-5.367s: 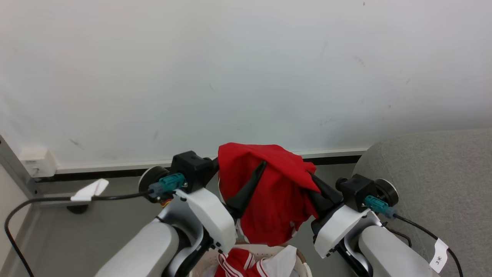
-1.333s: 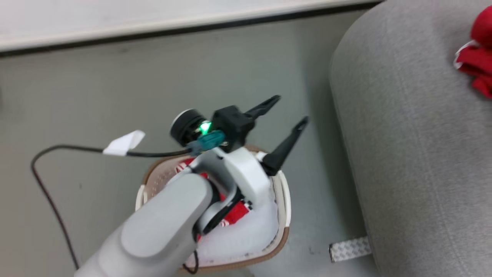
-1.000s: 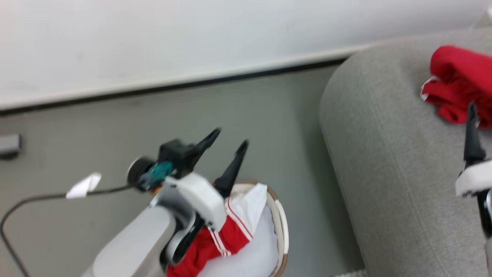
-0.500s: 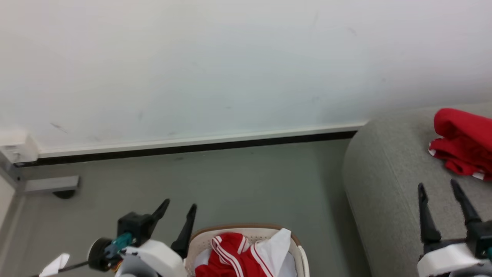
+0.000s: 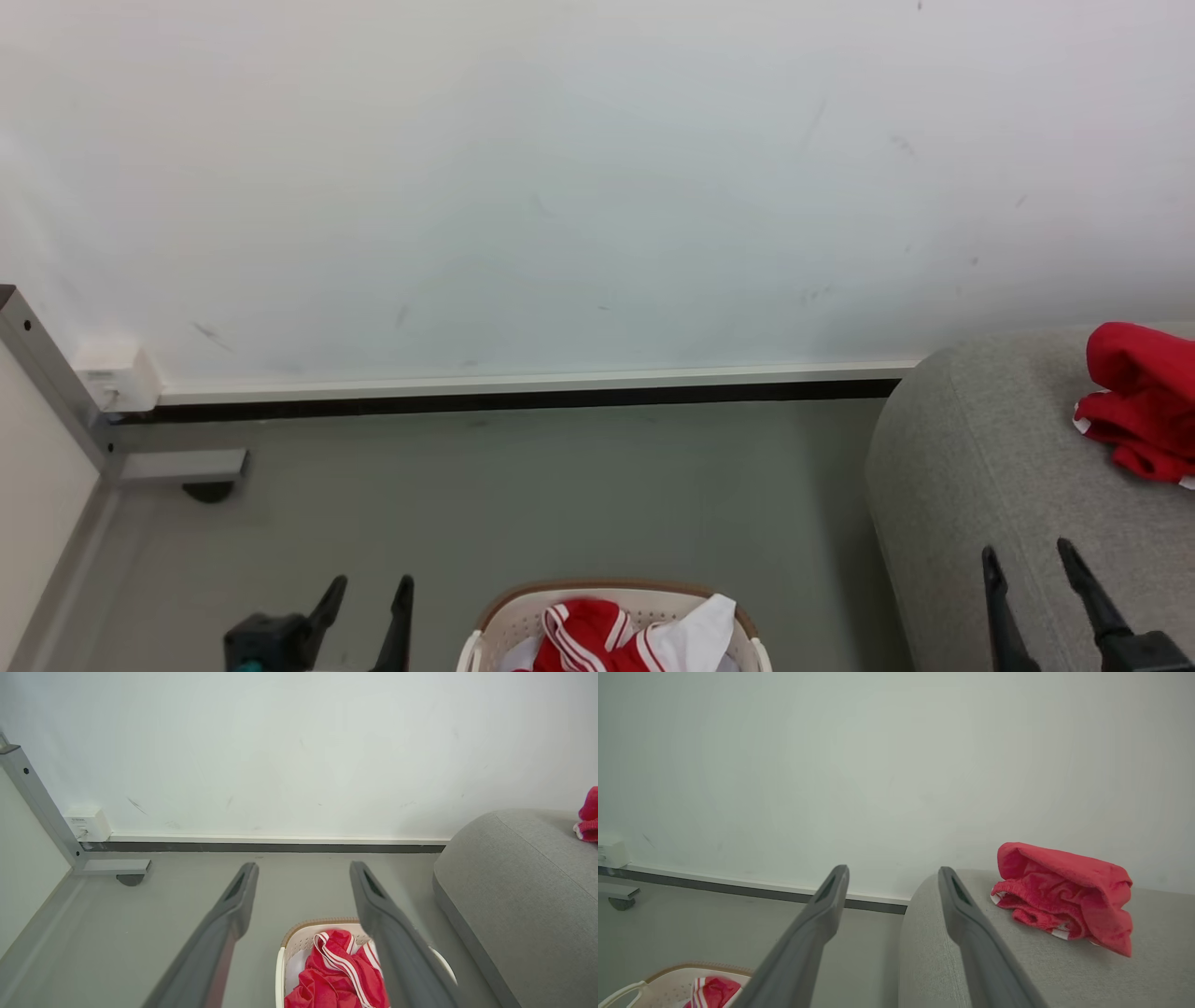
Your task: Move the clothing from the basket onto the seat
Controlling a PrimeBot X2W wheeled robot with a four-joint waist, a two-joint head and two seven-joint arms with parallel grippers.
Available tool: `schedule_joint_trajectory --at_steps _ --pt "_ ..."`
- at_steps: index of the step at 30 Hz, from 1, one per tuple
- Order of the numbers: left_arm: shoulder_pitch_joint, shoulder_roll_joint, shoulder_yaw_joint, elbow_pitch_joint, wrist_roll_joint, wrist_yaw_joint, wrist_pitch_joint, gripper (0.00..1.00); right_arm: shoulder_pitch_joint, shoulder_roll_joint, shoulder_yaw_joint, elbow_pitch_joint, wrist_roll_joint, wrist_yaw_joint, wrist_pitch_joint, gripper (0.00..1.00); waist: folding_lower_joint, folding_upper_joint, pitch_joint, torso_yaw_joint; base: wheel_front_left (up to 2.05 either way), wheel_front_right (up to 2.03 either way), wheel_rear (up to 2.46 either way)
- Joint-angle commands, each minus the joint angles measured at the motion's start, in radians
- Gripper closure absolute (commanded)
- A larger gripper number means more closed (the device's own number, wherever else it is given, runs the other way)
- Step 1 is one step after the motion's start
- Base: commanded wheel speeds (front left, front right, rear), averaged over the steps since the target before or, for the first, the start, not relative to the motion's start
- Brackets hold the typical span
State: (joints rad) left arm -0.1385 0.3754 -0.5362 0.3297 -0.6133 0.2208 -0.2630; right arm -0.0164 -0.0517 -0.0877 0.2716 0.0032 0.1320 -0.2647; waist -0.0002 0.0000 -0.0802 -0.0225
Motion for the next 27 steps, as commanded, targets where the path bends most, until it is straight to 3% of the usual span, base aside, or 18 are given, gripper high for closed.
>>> schedule_joint_trajectory --at_steps 1,10,27 --pt "0.031 -0.005 0.019 -0.009 0.022 0.001 -0.002 0.00 0.019 0.000 0.005 0.009 0.015 -0.003 0.001 0.00 0.0002 0.0000 -0.005 -0.006 0.00 0.00 0.00" --pt "0.119 -0.047 0.133 -0.054 0.091 -0.016 -0.002 0.00 0.033 0.000 0.006 0.034 0.029 -0.003 0.001 0.00 0.0002 0.0000 -0.016 -0.017 0.00 0.00 0.00" --pt "0.143 -0.108 0.220 -0.033 0.163 -0.078 -0.002 0.00 0.017 0.000 0.025 0.039 0.034 -0.003 0.001 0.00 0.0002 0.0000 -0.005 -0.047 0.00 0.00 0.00"
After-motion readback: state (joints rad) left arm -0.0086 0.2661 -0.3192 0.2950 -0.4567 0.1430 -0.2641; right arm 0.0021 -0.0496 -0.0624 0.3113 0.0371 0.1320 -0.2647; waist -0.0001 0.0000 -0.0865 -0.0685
